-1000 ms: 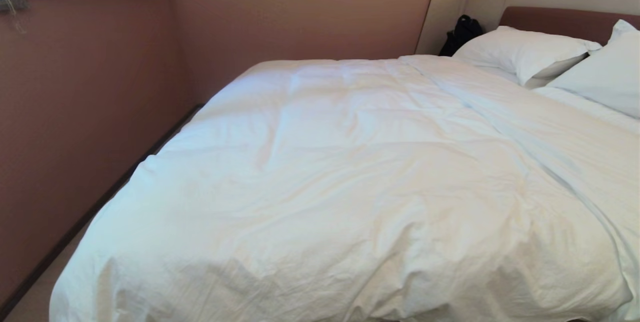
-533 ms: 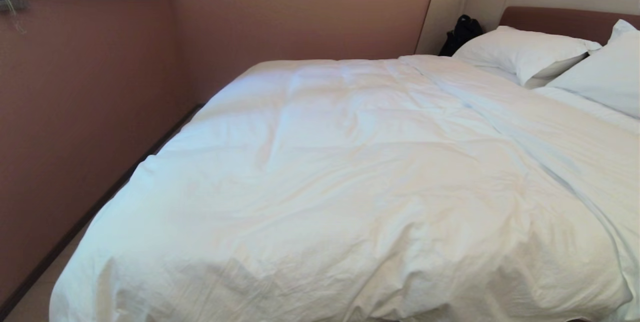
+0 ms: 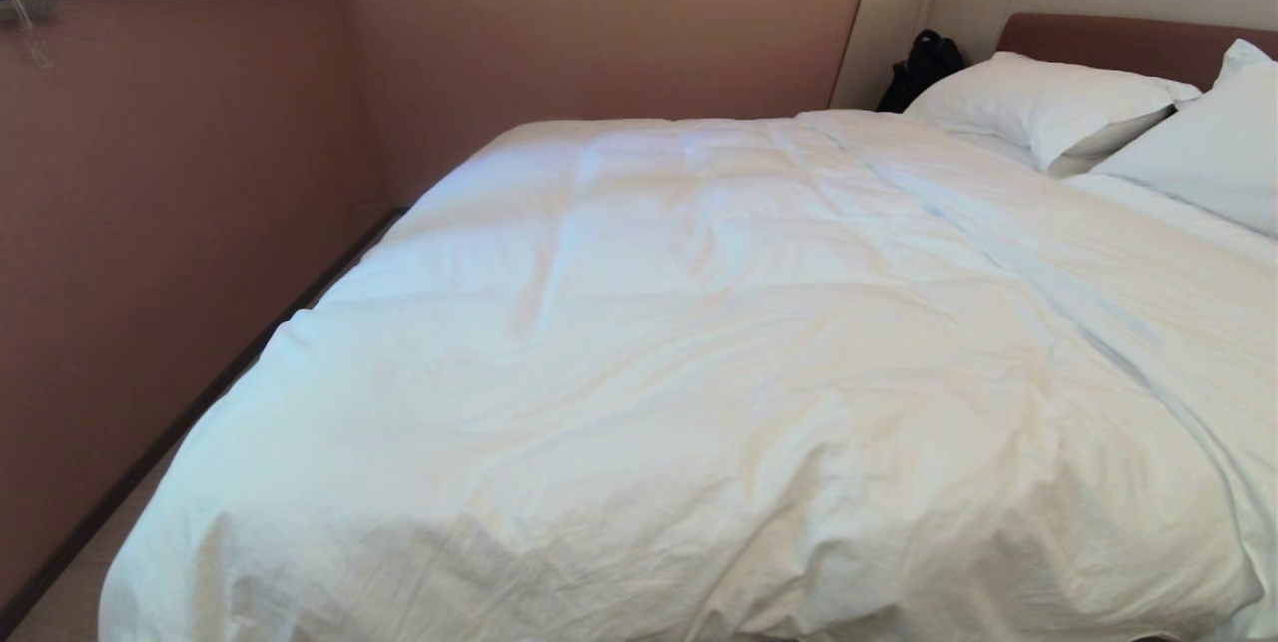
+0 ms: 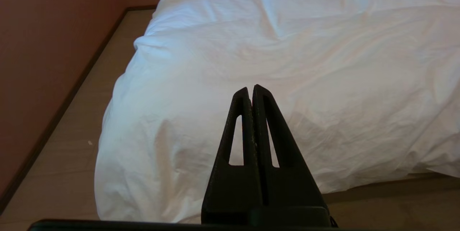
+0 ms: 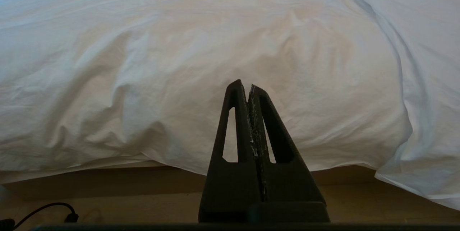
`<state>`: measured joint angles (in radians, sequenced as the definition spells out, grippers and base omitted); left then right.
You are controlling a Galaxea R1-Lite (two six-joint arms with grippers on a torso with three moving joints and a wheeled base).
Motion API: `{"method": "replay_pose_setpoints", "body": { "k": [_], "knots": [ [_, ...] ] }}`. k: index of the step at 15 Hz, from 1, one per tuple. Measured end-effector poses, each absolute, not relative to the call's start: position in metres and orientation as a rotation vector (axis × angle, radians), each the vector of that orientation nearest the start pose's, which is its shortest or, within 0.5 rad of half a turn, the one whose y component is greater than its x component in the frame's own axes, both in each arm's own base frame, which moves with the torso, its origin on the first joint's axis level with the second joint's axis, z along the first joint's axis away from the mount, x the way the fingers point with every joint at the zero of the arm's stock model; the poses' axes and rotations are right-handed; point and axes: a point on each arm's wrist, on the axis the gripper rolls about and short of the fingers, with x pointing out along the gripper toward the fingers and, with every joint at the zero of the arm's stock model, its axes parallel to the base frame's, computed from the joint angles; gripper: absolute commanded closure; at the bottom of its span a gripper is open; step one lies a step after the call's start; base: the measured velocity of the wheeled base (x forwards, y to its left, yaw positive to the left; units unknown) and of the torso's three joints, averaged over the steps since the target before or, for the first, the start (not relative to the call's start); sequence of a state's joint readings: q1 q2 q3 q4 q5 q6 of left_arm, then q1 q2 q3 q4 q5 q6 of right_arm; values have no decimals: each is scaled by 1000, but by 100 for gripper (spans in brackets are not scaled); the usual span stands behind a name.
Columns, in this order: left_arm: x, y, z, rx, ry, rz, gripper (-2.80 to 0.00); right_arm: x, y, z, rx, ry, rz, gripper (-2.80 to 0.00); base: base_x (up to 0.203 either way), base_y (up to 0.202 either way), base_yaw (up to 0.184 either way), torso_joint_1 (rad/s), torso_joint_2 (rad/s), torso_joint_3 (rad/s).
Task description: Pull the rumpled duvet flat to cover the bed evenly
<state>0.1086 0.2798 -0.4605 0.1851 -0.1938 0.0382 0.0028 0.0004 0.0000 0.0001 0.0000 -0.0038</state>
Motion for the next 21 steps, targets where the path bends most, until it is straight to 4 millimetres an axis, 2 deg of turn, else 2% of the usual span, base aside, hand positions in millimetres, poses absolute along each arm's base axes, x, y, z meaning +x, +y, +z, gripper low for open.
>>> {"method": "replay_pose_setpoints", "body": {
  "k": [4, 12, 21],
  "knots": [
    [-30, -2, 179, 61, 1, -111, 0, -23, 0, 75, -4, 0, 4, 0, 0, 0, 0, 0, 0, 0],
    [-41, -2, 118, 172, -22, -77, 0, -23, 0, 75, -4, 0, 3, 0, 0, 0, 0, 0, 0, 0],
    [-28, -2, 87, 151, -15, -82, 0, -23, 0, 75, -4, 0, 3, 0, 0, 0, 0, 0, 0, 0]
  ]
}}
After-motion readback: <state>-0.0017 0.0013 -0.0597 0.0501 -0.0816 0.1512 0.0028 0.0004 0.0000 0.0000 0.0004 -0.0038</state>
